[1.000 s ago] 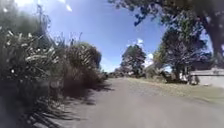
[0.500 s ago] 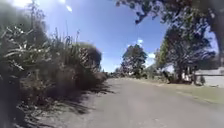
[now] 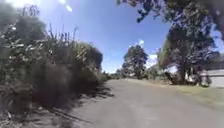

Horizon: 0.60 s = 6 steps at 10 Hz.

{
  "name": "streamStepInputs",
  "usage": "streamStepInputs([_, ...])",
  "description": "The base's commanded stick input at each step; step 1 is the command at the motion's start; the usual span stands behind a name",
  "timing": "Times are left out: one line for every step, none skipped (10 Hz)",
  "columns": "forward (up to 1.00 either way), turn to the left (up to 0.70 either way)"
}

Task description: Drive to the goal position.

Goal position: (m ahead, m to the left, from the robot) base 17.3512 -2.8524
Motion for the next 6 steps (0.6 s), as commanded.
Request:
streamStepInputs([1.0, -0.01])
streamStepInputs([1.0, -0.01])
streamStepInputs([1.0, -0.01])
streamStepInputs([1.0, -0.01])
streamStepInputs([1.0, -0.01])
streamStepInputs([1.0, -0.01])
